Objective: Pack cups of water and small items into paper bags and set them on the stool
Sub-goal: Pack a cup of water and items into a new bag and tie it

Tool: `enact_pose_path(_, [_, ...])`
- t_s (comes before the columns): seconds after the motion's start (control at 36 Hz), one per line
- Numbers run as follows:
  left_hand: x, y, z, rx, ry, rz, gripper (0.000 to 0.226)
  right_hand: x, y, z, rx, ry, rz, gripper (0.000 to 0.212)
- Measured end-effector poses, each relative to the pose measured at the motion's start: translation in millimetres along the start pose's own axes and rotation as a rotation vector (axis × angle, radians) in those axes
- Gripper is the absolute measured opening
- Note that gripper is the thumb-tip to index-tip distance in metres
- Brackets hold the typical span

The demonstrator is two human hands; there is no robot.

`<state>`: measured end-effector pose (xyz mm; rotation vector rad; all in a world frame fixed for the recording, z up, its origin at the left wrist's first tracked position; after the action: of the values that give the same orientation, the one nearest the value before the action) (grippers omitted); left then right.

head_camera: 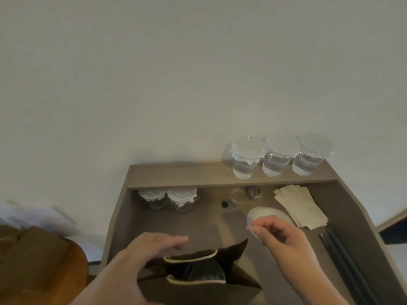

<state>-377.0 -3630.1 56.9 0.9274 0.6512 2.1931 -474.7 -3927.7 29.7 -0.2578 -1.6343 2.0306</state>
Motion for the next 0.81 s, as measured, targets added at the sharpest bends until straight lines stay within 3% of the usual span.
enact_pose_path(0.03, [9.6, 7.6, 1.1, -0.051, 0.016, -0.159, 0.016, 6.7, -14.6, -3.1, -0.008, -0.018, 0.035, 0.009])
enact_pose_path(0.06, [10.7, 16.0, 1.2, -0.058, 0.044, -0.259, 0.021, 11.9, -29.1, -6.1, -0.025, -0.033, 0.065, 0.01])
enact_pose_path(0.11, [12.0, 26.2, 29.5, 0.115, 0.307, -0.224, 0.061, 19.7, -56.5, -12.2, -0.079, -0.056, 0.13, 0.011])
enact_pose_path(0.14, [20.6, 28.4, 29.4, 0.157, 0.37, -0.279, 0.069, 23.3, -69.6, -15.2, -0.108, -0.07, 0.174, 0.013])
enact_pose_path(0.19, [24.2, 42.9, 34.9, 0.164, 0.525, -0.381, 0.058, 31.5, -91.6, -23.9, -0.155, -0.111, 0.256, 0.014])
enact_pose_path(0.28, [27.7, 56.6, 44.6, 0.137, 0.696, -0.379, 0.037, 44.5, -111.4, -41.2, -0.165, -0.179, 0.342, 0.011])
enact_pose_path(0.33, [33.2, 65.1, 46.4, 0.097, 0.725, -0.426, 0.032, 52.0, -119.2, -52.6, -0.177, -0.207, 0.398, 0.003])
enact_pose_path(0.53, [47.3, 68.6, 44.8, 0.144, 0.805, -0.479, 0.011, 67.5, -127.2, -74.1, -0.131, -0.246, 0.533, 0.009])
enact_pose_path(0.81, [48.4, 70.0, 42.8, 0.209, 0.795, -0.531, 0.014, 66.5, -126.5, -70.9, -0.1, -0.213, 0.523, 0.018])
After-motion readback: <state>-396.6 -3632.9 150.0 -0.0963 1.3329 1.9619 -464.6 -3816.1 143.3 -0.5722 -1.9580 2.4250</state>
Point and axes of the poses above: each hand's wrist, its own x-axis away from the middle knuckle, its own z-axis out of the back of the hand, y = z × x, the point moved 4 cm from there along -x, towards the middle knuckle, and after that the axes turned 3 degrees about -x, right-handed, at the moved point
